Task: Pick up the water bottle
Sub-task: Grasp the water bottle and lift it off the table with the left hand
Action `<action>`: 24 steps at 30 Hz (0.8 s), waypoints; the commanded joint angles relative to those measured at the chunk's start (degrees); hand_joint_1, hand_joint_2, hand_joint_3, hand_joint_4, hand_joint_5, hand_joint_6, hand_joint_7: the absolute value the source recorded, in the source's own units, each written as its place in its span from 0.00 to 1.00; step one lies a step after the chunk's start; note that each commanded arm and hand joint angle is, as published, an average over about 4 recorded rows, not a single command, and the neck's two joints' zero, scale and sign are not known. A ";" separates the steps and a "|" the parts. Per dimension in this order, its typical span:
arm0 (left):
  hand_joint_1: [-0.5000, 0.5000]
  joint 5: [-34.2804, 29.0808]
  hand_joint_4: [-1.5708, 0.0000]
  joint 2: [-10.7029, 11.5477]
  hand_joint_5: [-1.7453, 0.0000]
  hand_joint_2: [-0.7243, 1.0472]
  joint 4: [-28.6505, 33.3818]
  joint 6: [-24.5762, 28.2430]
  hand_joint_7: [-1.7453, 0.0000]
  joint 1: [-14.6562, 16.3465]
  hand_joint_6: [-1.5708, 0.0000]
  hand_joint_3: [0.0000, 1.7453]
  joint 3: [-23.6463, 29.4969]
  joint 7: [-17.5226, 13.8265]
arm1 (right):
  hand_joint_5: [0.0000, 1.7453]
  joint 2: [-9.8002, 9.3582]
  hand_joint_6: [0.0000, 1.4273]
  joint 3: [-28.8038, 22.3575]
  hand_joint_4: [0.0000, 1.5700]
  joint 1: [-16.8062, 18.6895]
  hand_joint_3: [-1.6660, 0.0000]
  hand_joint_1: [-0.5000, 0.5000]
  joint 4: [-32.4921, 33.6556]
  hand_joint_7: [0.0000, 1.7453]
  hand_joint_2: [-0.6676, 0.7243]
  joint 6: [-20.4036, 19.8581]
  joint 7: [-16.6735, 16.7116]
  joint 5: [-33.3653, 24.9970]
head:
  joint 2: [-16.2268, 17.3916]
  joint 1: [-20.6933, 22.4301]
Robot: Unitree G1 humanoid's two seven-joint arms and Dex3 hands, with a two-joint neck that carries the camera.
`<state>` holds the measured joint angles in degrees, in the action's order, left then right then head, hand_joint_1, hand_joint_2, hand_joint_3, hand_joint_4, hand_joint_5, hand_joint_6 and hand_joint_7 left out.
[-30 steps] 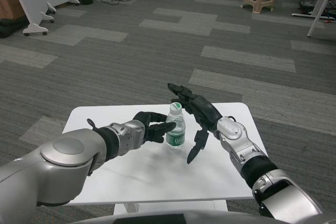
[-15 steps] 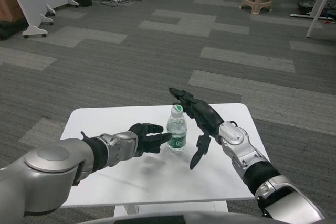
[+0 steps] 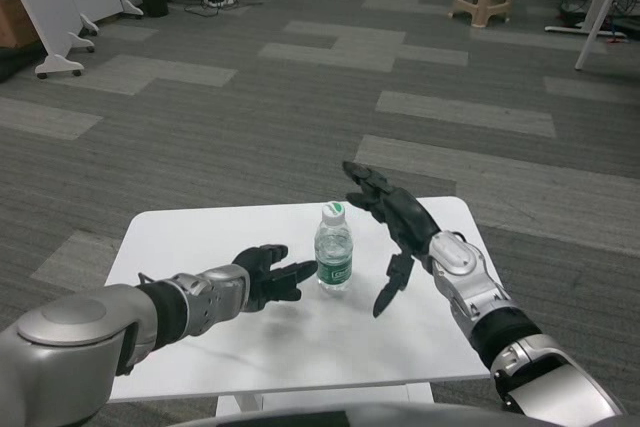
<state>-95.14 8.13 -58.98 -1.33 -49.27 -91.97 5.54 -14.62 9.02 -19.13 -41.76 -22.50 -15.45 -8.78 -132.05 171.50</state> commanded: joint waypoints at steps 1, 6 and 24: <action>1.00 1.05 1.00 1.01 0.43 1.00 0.09 -0.78 1.00 0.23 1.00 0.05 0.57 0.00 | 0.33 -0.85 0.00 -2.43 0.00 -1.00 0.87 0.25 -4.20 0.00 0.94 0.22 0.78 -0.49 | 0.19 -0.45; 1.00 1.49 1.00 1.50 0.56 1.00 0.59 -1.28 1.00 0.58 1.00 0.05 1.34 -0.02 | 0.37 -1.02 0.00 -3.70 0.00 -5.39 0.90 0.29 -9.89 0.00 0.95 2.50 -1.71 -0.62 | -0.64 -0.47; 1.00 14.58 1.00 4.35 0.69 1.00 2.86 -7.94 1.00 5.59 1.00 0.05 13.13 -3.47 | 0.50 2.58 0.00 9.17 0.00 -12.60 0.94 0.33 -14.31 0.04 1.00 4.74 -7.88 -1.02 | 0.58 -1.07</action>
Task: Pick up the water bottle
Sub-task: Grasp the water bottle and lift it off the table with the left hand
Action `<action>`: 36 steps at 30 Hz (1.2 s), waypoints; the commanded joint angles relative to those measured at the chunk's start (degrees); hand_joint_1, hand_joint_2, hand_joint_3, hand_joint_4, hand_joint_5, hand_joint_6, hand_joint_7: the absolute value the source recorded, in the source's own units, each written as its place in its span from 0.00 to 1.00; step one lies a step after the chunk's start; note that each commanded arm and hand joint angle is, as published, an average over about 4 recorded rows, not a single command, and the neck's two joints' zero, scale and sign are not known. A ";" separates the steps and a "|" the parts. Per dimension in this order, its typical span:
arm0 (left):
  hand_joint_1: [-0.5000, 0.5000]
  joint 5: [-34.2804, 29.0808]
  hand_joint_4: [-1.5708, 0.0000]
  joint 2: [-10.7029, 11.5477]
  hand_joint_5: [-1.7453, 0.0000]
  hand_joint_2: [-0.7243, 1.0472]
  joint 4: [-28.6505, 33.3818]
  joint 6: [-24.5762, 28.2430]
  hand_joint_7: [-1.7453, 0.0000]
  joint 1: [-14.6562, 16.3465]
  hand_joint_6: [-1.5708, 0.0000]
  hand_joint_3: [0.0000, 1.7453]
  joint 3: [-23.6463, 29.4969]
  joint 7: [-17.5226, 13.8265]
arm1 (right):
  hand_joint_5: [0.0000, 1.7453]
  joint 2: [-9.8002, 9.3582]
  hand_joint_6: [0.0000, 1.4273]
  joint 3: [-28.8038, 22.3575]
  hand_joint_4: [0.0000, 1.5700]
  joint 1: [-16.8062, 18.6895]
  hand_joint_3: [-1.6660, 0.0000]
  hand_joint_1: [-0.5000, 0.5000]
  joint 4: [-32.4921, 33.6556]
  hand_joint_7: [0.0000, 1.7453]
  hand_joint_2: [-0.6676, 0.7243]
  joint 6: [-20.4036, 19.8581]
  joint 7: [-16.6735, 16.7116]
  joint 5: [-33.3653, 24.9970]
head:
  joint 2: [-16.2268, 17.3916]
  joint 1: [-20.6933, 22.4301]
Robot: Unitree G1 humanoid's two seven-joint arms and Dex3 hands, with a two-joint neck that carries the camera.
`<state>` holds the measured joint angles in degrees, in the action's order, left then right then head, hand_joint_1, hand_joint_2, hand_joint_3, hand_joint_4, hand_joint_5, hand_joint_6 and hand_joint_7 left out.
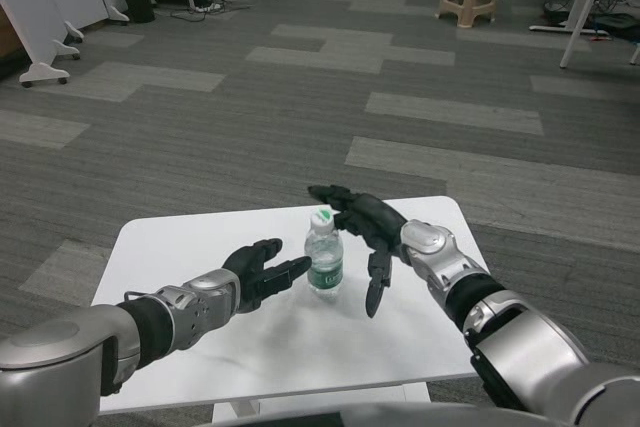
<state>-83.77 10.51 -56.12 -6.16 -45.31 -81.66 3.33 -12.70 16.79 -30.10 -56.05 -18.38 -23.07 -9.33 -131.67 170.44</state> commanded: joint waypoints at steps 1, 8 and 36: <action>1.00 4.69 1.00 2.52 0.71 1.00 0.29 -4.21 1.00 2.40 1.00 0.05 4.25 -1.77 | 0.50 0.93 0.00 1.76 0.00 -1.62 0.94 0.33 0.04 0.04 1.00 0.60 -0.28 -0.51 | 0.29 -0.03; 1.00 15.04 1.00 7.02 0.76 1.00 6.25 -7.37 1.00 8.13 1.00 0.05 16.49 -4.25 | 0.50 2.07 0.00 4.13 0.00 -1.45 0.95 0.33 0.59 0.04 1.00 0.63 -0.66 -0.69 | 0.83 0.49; 1.00 21.28 1.00 10.80 0.74 1.00 12.88 -8.16 1.00 11.12 1.00 0.06 25.45 -4.20 | 0.50 4.53 0.00 6.59 0.00 3.54 0.95 0.38 1.20 0.04 1.00 0.56 -3.80 -0.78 | 1.85 0.77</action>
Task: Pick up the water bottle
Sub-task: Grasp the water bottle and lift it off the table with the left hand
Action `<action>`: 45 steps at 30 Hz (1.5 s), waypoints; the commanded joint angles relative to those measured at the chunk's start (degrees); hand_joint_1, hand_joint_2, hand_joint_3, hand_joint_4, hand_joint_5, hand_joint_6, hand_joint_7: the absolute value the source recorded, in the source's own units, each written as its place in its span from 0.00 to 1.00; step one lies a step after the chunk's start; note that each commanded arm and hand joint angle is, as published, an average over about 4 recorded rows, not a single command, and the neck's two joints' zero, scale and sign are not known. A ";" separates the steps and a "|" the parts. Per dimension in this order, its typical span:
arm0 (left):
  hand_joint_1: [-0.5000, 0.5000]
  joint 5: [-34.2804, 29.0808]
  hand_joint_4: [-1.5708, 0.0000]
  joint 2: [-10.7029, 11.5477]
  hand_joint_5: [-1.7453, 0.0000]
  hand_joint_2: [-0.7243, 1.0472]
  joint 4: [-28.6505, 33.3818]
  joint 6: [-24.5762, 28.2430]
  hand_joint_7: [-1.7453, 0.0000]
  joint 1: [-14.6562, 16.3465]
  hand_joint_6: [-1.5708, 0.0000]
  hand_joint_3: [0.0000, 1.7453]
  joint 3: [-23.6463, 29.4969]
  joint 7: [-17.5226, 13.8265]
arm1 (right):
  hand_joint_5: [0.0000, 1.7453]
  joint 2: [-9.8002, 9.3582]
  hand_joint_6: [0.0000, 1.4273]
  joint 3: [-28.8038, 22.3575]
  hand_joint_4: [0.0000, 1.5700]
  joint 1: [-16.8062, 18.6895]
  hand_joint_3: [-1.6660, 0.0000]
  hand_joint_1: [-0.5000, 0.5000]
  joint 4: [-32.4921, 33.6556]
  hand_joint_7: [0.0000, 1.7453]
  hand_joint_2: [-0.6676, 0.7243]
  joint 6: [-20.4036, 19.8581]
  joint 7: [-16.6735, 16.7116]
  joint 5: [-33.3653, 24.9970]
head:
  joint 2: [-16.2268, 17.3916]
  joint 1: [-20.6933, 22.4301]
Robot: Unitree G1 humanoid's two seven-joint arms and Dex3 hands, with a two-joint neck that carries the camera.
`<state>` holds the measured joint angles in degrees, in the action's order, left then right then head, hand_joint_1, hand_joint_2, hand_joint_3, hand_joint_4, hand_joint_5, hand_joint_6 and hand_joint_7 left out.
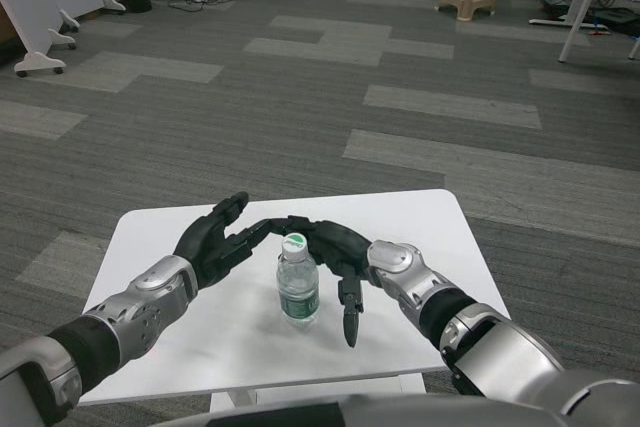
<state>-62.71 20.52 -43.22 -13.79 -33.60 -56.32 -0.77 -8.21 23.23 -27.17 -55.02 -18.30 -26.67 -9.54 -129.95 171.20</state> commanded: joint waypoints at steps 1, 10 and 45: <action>1.00 0.22 1.00 0.83 0.74 1.00 -0.03 -0.54 1.00 -0.59 1.00 0.06 0.07 -0.11 | 0.50 0.04 0.00 0.15 0.00 0.71 0.95 0.38 0.18 0.04 1.00 0.46 -0.23 -0.56 | 0.21 0.01; 1.00 0.97 1.00 1.05 0.75 1.00 -0.03 -0.80 1.00 -0.42 1.00 0.09 -0.24 -0.59 | 0.50 -0.60 0.00 -5.26 0.00 1.06 0.95 0.33 0.04 0.04 1.00 0.33 1.16 -0.50 | 1.01 0.81; 1.00 -11.16 1.00 -1.74 0.94 0.45 -16.88 -2.52 1.00 -2.63 1.00 0.05 -8.45 -4.59 | 0.44 -2.16 0.00 -21.30 0.00 1.94 0.95 0.29 -0.35 0.00 1.00 -1.03 7.51 -0.04 | 2.53 3.06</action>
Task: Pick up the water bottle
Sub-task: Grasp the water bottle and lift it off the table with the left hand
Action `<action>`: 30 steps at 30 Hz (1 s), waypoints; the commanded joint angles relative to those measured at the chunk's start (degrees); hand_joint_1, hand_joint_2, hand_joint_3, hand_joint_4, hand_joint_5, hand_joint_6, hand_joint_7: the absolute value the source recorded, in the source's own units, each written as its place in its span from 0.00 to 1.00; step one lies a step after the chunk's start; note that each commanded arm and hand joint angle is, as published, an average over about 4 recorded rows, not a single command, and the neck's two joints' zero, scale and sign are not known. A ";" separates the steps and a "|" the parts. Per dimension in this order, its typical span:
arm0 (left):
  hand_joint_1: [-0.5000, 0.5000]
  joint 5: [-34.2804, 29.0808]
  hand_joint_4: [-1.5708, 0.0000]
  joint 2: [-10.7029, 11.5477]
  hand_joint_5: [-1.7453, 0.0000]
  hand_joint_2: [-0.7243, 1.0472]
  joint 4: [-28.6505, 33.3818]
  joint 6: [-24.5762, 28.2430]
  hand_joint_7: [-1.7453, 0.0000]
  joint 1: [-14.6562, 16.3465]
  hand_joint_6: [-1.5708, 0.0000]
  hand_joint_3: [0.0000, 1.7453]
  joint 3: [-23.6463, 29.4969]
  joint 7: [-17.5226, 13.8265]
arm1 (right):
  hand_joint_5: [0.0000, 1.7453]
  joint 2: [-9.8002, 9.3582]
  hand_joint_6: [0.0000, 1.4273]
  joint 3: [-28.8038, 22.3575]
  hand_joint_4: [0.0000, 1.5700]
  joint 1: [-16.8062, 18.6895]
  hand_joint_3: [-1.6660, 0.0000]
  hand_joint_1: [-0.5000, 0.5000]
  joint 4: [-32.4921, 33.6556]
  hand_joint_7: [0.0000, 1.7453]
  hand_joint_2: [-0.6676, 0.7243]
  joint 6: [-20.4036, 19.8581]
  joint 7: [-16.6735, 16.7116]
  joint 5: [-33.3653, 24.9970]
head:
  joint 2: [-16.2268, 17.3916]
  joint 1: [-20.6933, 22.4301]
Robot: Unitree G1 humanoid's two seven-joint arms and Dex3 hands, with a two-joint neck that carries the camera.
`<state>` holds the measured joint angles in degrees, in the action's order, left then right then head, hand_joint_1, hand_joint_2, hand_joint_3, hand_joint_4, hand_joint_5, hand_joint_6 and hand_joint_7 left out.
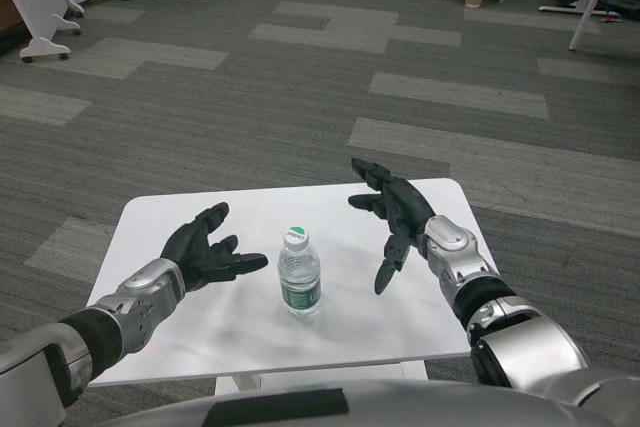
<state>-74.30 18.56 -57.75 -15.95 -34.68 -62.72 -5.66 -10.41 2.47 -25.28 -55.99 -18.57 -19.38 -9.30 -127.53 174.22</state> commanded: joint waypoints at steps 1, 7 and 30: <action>1.00 0.82 1.00 0.25 0.94 0.43 -2.94 -0.44 1.00 -1.79 1.00 0.05 -3.11 0.30 | 0.44 0.04 0.00 -0.58 0.00 0.05 0.95 0.29 0.62 0.00 1.00 -0.76 0.22 -0.28 | 0.17 0.06; 1.00 6.88 1.00 -0.15 0.94 0.25 -4.21 -1.72 1.00 -2.28 1.00 0.05 -5.26 0.21 | 0.40 0.17 0.00 -0.80 0.00 0.40 0.95 0.29 0.58 0.00 1.00 -0.76 0.22 -0.28 | 0.26 0.17; 1.00 6.90 1.00 -6.32 0.94 0.15 -3.66 -2.57 1.00 -5.02 1.00 0.05 -12.54 1.90 | 0.39 0.61 0.00 -0.67 0.00 1.02 0.95 0.29 0.38 0.00 1.00 -0.83 0.22 -0.24 | -0.07 0.51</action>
<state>-67.67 12.60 -60.80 -17.73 -38.18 -75.20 -4.38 -9.72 2.04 -24.75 -56.04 -18.61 -19.38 -9.30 -127.54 174.71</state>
